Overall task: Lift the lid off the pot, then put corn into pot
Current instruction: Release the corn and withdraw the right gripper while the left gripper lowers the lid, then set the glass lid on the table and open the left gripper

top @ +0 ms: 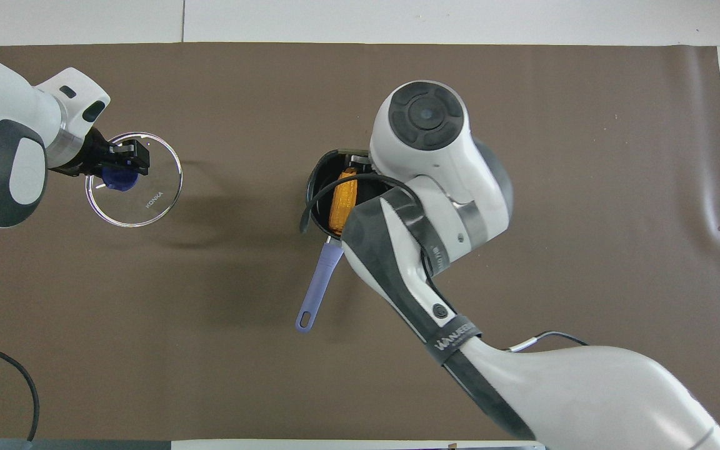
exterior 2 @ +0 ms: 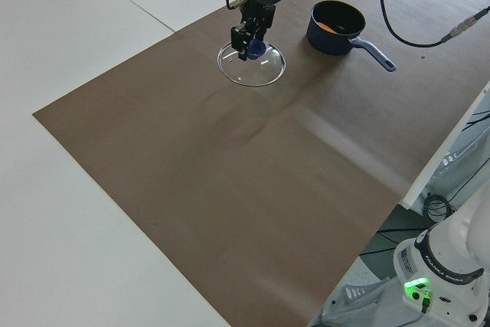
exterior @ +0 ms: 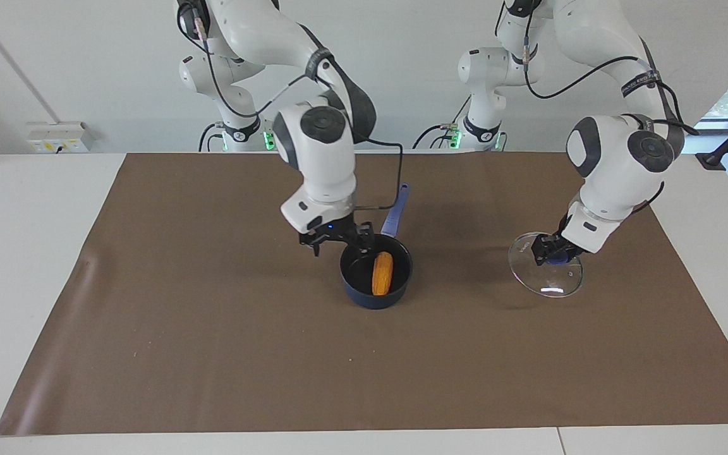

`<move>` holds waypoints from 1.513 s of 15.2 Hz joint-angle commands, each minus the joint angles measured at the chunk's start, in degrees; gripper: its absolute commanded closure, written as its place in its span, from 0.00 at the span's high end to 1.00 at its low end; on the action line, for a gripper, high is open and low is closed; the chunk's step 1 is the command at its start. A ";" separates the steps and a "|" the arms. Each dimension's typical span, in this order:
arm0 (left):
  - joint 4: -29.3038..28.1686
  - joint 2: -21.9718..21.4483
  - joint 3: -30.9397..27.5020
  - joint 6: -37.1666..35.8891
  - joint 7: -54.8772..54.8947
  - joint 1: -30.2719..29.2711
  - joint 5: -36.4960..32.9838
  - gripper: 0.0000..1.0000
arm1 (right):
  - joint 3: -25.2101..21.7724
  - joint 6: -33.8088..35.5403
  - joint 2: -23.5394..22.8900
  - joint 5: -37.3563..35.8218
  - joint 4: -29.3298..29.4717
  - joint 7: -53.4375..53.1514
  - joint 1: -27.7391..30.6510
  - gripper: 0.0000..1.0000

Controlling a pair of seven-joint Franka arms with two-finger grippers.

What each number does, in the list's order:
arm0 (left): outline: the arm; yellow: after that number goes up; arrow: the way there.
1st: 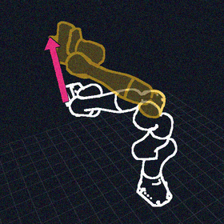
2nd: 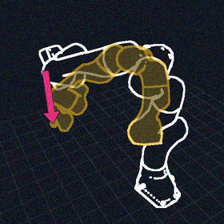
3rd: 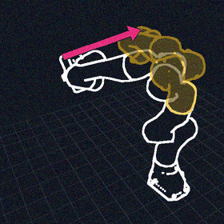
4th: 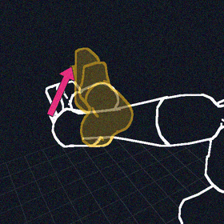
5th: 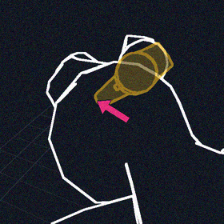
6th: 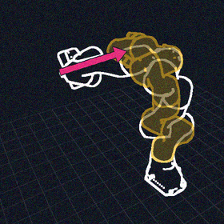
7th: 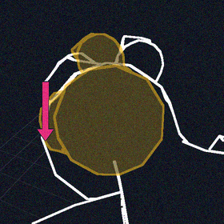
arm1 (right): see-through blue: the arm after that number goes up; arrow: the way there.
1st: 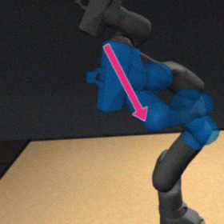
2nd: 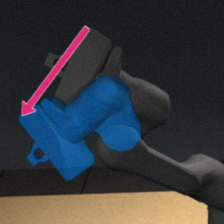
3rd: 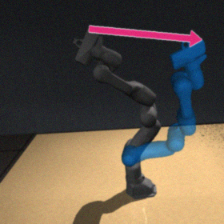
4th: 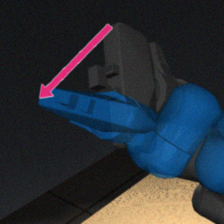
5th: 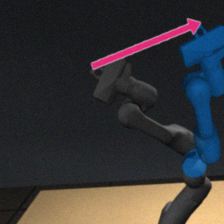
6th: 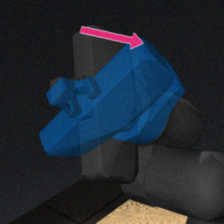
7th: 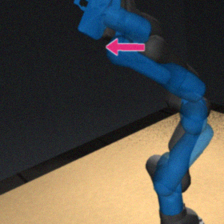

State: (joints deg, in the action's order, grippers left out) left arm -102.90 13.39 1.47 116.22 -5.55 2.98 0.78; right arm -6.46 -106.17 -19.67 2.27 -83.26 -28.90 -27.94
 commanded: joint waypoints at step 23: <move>-15.83 -4.16 0.03 11.22 -15.02 -6.32 0.19 0.19 | -2.33 21.01 22.57 -4.90 -9.02 31.63 24.25 1.00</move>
State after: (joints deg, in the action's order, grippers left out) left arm -116.45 10.98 1.30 125.57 -19.65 -2.73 0.79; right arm -9.35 -84.87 1.72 -1.65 -90.92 1.54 -4.87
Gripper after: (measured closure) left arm 0.330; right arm 0.000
